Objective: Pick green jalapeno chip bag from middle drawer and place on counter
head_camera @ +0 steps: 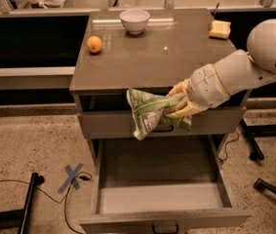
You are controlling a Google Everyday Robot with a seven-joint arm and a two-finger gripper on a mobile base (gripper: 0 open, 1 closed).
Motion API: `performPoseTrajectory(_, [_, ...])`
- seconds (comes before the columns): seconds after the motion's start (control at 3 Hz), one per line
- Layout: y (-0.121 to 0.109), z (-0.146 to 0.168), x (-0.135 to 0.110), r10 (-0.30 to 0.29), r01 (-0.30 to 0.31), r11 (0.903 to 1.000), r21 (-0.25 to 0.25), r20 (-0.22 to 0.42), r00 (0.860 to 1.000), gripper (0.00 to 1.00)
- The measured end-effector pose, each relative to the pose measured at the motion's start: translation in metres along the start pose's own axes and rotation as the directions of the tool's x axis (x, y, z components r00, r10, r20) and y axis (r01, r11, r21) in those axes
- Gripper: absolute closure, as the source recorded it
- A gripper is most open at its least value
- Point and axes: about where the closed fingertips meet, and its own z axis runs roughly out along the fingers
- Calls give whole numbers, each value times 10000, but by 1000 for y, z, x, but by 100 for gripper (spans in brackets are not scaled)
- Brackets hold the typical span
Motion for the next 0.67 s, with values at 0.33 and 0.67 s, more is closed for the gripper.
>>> performPoseTrajectory(0.33, [2, 1, 1, -7, 7, 10000, -25, 5, 10000, 100])
performPoseTrajectory(0.67, [-1, -14, 1, 73, -75, 9996, 270, 50, 10000, 100])
